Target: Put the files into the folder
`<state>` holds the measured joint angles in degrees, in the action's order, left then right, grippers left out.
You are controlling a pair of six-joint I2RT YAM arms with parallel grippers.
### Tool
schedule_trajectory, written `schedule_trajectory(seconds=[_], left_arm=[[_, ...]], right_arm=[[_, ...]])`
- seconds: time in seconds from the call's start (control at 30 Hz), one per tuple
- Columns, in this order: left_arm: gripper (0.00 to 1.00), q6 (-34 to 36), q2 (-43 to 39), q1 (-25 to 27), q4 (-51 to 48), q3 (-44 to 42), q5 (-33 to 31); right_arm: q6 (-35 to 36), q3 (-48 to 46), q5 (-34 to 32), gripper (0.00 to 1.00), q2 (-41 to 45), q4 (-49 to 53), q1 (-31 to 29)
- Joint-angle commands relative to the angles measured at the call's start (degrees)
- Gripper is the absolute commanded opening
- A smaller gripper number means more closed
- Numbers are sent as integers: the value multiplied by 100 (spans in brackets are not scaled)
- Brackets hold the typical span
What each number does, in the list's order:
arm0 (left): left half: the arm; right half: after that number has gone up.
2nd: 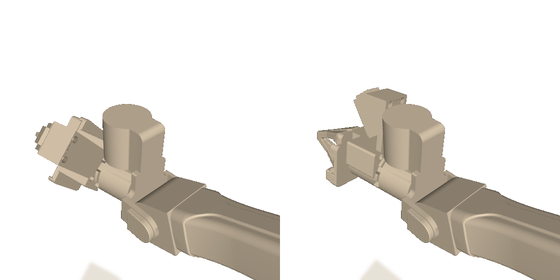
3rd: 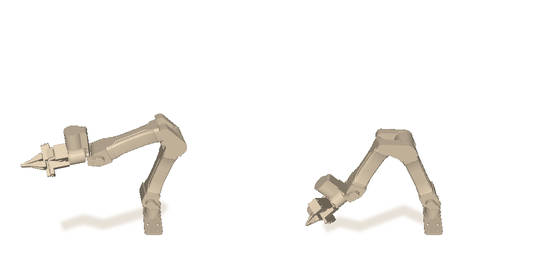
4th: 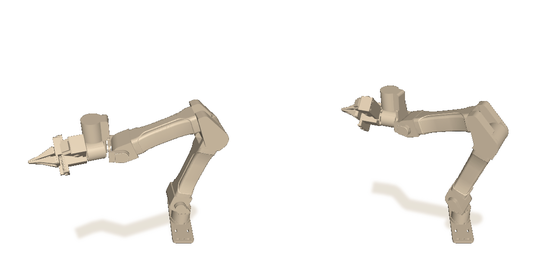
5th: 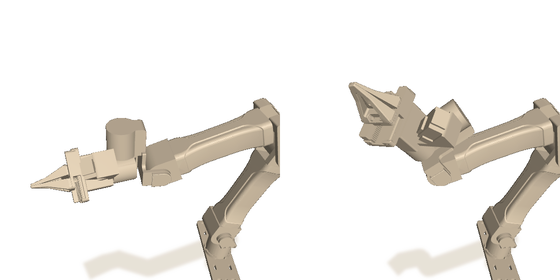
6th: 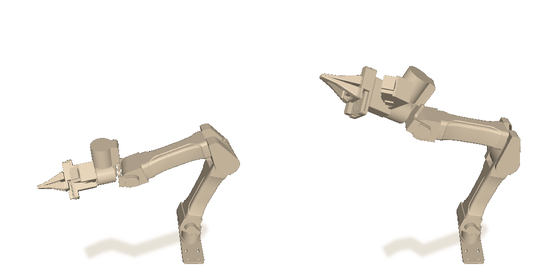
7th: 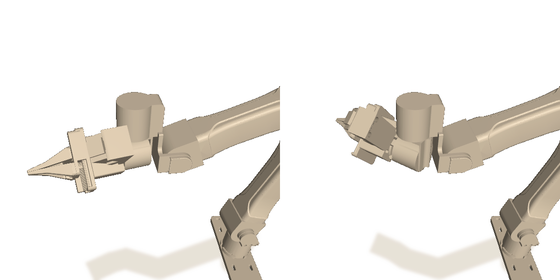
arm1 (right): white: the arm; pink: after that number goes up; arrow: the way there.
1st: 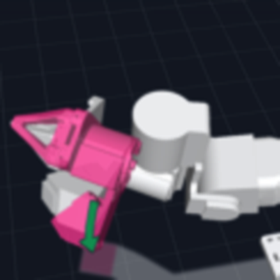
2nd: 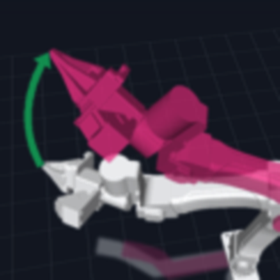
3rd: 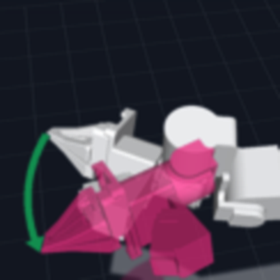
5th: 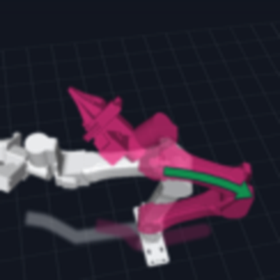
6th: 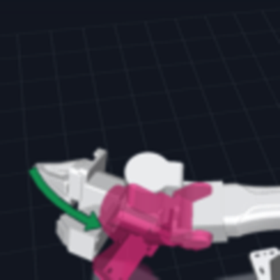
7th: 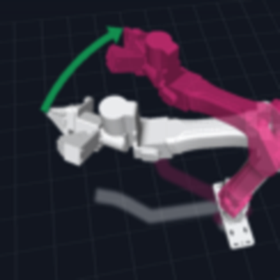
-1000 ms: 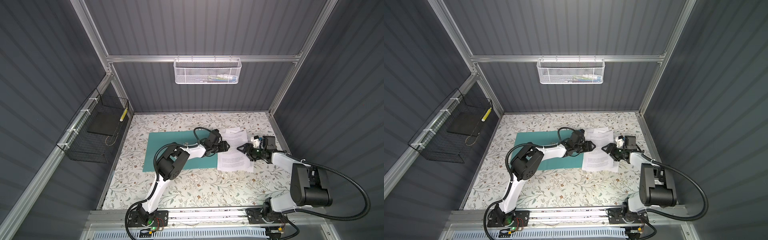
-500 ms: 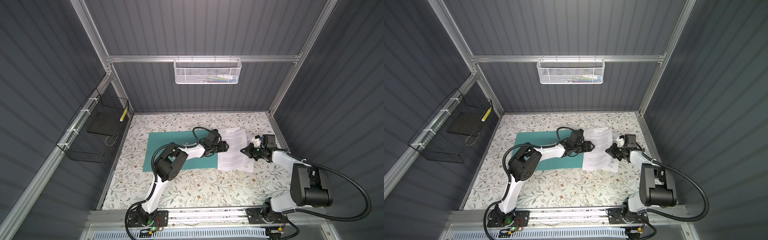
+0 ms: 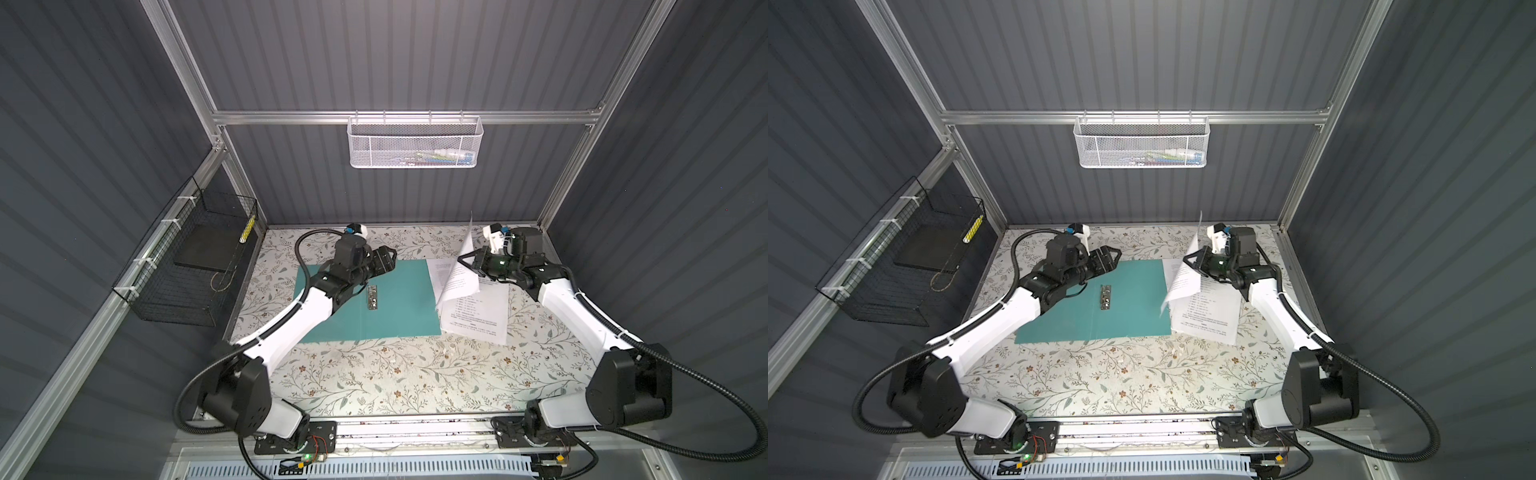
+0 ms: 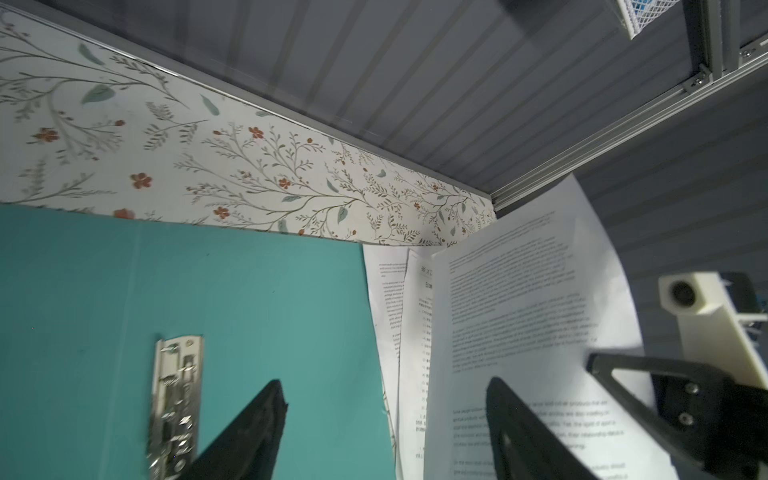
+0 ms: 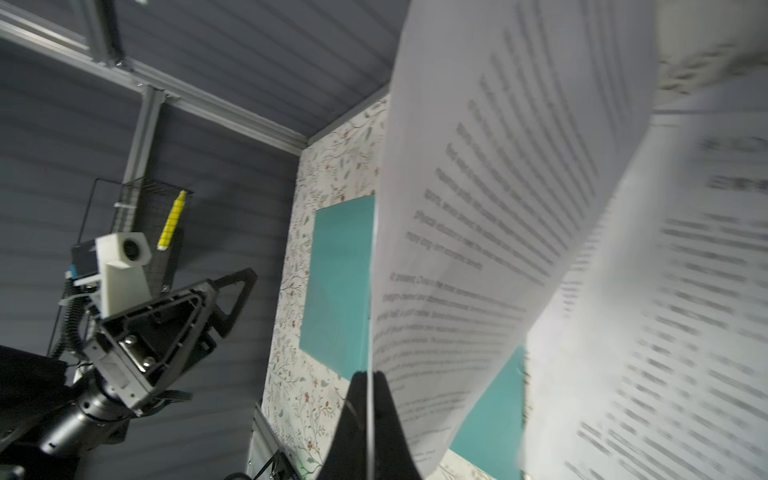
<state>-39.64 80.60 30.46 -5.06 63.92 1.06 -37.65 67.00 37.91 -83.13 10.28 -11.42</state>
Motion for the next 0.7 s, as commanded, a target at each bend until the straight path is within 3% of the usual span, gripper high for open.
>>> schedule_trajectory(seconds=[0.0,0.13,0.3,0.37,0.57,0.67], left_arm=[[77,46,-368,-105,-625,-397,-446],[77,-3,-818,-139,-936,-547,-1079],[87,63,-1569,-145,-840,-974,-2409],[89,161,-1850,-220,-813,-1048,-2661],[88,561,-1663,-795,-1040,-627,-1866],[87,534,-1532,-1027,-997,-618,-1583]], right_arm=[[-313,687,292,0,-410,-187,-335],[-414,1720,506,0,-1068,-186,-736],[-462,2631,568,0,-1722,-86,-1048],[-495,2781,566,0,-1894,-84,-1135],[-912,2708,497,0,-2520,-607,-1365],[-1030,2606,140,0,-2884,-946,-1559]])
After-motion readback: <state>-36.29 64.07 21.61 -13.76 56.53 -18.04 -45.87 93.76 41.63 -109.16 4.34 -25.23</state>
